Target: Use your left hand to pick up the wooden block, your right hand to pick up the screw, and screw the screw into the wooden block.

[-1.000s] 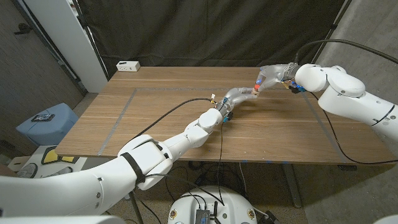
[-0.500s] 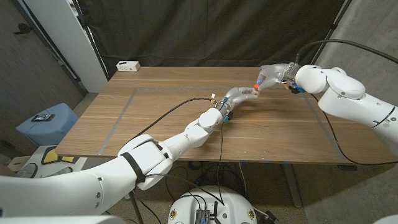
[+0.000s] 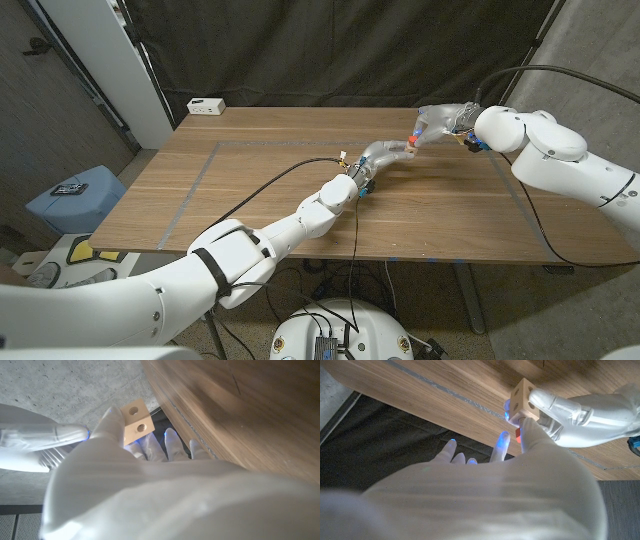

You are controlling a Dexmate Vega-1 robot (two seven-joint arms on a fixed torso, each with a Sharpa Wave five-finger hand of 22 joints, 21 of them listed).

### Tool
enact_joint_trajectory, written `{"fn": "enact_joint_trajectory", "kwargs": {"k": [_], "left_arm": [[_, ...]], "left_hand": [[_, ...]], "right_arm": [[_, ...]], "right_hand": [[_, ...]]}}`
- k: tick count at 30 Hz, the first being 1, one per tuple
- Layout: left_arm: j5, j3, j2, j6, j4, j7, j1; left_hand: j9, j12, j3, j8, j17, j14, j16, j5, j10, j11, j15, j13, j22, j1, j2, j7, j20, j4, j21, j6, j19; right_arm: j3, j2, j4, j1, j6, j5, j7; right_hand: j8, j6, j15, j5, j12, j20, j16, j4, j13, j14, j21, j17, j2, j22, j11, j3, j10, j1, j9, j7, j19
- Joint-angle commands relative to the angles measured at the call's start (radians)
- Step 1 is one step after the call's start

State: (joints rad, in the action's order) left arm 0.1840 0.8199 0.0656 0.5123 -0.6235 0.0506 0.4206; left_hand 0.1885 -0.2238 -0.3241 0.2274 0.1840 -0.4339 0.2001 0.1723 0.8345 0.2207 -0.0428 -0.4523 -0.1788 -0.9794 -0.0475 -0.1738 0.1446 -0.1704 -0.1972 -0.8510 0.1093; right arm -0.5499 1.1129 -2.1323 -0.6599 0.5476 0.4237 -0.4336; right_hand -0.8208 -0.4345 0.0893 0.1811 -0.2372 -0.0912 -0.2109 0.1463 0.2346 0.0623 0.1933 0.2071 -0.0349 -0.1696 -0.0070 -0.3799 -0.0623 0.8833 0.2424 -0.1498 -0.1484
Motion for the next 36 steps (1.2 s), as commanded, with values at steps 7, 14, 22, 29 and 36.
{"fn": "enact_joint_trajectory", "kwargs": {"k": [7,14,22,29,36], "left_arm": [[-0.001,0.002,0.003,-0.012,-0.002,0.000,0.001],[0.000,0.002,0.011,-0.009,0.013,-0.002,-0.004],[0.001,0.003,0.014,-0.008,0.020,-0.003,-0.007],[0.001,0.003,0.015,-0.008,0.021,-0.001,-0.008],[0.002,0.003,0.015,-0.006,0.023,-0.002,-0.009]], "left_hand": [[0.004,-0.004,-0.002,0.004,0.002,-0.005,0.003,0.008,0.008,0.000,-0.090,-0.004,-0.003,-0.017,-0.008,-0.024,-0.002,0.005,-0.005,-0.032,-0.003],[0.004,-0.003,-0.003,0.003,0.003,-0.006,0.004,0.008,0.008,0.000,-0.089,-0.004,-0.003,-0.021,-0.009,-0.024,-0.002,0.005,-0.005,-0.031,-0.002],[0.004,-0.003,-0.005,0.000,0.003,-0.003,0.003,0.009,0.008,0.000,-0.084,-0.005,-0.003,-0.026,-0.011,-0.026,-0.001,0.006,-0.005,-0.027,-0.002],[0.005,-0.002,-0.004,-0.002,0.004,0.000,0.003,0.009,0.006,0.000,-0.080,-0.006,-0.003,-0.027,-0.014,-0.025,0.001,0.009,-0.005,-0.021,-0.002],[0.005,0.001,-0.003,-0.009,0.005,0.000,0.004,0.011,0.000,0.000,-0.070,-0.007,-0.003,-0.025,-0.019,-0.025,0.004,0.014,-0.005,-0.004,-0.002]], "right_arm": [[0.005,0.004,0.003,-0.009,-0.009,-0.003,0.011],[0.006,0.005,0.005,-0.010,-0.012,-0.002,0.013],[0.009,0.005,0.008,-0.015,-0.013,-0.008,0.018],[0.008,0.004,0.010,-0.014,-0.015,-0.009,0.020],[0.002,0.003,0.009,-0.012,-0.009,0.004,0.021]], "right_hand": [[-0.017,-0.027,0.002,0.002,-0.010,0.000,-0.006,0.008,0.001,-0.010,0.007,0.003,0.010,-0.003,0.000,-0.002,0.015,0.008,0.008,-0.006,-0.016],[-0.030,-0.048,0.001,0.003,-0.013,0.001,-0.006,0.009,0.000,-0.013,0.006,0.005,0.010,-0.003,-0.003,-0.005,0.026,0.011,0.012,-0.010,-0.018],[-0.044,-0.071,-0.003,0.004,-0.017,0.000,-0.008,0.010,-0.001,-0.020,0.006,0.006,0.006,-0.003,-0.010,-0.006,0.043,0.012,0.017,-0.016,-0.021],[-0.051,-0.079,-0.004,0.005,-0.017,0.001,-0.008,0.009,-0.002,-0.023,0.007,0.008,0.004,-0.003,-0.013,-0.006,0.049,0.010,0.020,-0.016,-0.026],[-0.061,-0.092,-0.009,0.005,-0.021,0.002,-0.012,0.007,-0.003,-0.034,0.007,0.009,0.001,-0.003,-0.016,-0.004,0.064,0.004,0.024,-0.010,-0.029]]}}
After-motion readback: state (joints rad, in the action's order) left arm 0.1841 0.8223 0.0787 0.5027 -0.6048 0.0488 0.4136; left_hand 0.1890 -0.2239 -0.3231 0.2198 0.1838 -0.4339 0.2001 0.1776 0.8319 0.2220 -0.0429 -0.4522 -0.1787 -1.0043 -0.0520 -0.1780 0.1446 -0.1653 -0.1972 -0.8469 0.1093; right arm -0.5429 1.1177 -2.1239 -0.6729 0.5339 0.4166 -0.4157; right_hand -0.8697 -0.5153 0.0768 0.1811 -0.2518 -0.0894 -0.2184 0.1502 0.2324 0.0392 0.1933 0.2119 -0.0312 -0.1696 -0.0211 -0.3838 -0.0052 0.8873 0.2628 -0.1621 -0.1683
